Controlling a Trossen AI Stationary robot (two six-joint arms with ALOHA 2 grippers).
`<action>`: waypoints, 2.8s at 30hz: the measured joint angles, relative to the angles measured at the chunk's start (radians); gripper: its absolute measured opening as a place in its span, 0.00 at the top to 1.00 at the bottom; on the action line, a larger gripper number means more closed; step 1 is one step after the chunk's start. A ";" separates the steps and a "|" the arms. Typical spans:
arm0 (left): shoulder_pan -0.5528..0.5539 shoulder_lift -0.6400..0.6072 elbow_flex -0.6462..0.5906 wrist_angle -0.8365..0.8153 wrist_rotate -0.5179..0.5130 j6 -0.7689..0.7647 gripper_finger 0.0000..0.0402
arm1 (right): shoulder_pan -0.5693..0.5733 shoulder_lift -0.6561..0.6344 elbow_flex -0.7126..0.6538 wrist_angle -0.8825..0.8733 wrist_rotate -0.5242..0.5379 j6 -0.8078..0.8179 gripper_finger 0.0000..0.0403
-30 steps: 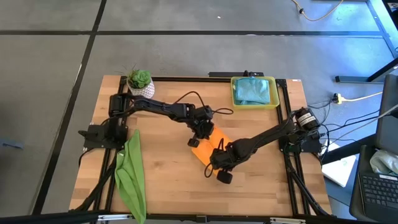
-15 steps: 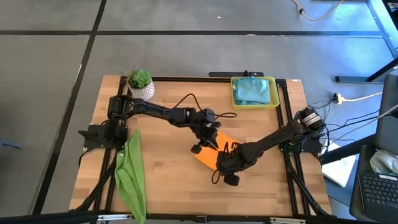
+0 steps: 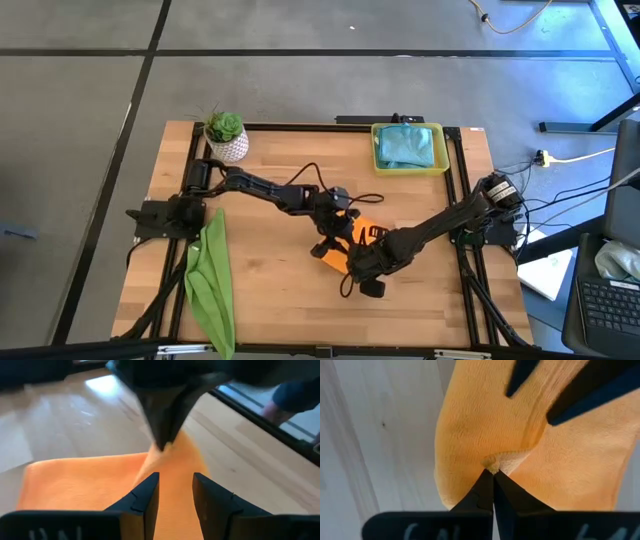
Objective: Fold microfiber towels
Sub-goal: Fold the orange microfiber towel
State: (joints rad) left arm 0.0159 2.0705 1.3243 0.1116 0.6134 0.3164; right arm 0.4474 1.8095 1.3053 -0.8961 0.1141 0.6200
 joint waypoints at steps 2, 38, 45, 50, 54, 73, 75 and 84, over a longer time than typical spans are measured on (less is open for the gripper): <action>0.001 0.001 0.000 0.002 -0.026 0.005 0.72 | 0.000 0.000 0.015 -0.012 0.003 -0.001 1.00; 0.022 0.051 0.001 -0.047 -0.106 -0.070 0.72 | 0.081 0.000 0.189 -0.209 0.167 0.000 1.00; 0.080 0.021 0.000 -0.051 -0.097 -0.079 0.72 | 0.082 0.000 0.189 -0.210 0.165 0.004 1.00; 0.118 0.011 0.001 -0.055 -0.051 -0.074 0.72 | 0.089 0.000 0.189 -0.208 0.169 0.004 1.00; 0.122 0.011 0.001 -0.050 -0.046 -0.065 0.72 | 0.093 0.000 0.189 -0.208 0.170 0.005 1.00; 0.096 0.062 0.001 -0.086 -0.036 -0.098 0.72 | 0.095 0.001 0.189 -0.223 0.181 0.004 1.00; 0.097 0.062 0.001 -0.125 -0.040 -0.080 0.72 | 0.095 0.001 0.189 -0.223 0.181 0.005 1.00; 0.085 0.063 0.001 -0.101 -0.128 -0.019 0.72 | 0.095 0.001 0.189 -0.224 0.181 0.030 1.00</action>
State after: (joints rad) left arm 0.1009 2.1334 1.3251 0.0108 0.4849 0.2977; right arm 0.5426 1.8103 1.4944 -1.1198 0.2947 0.6502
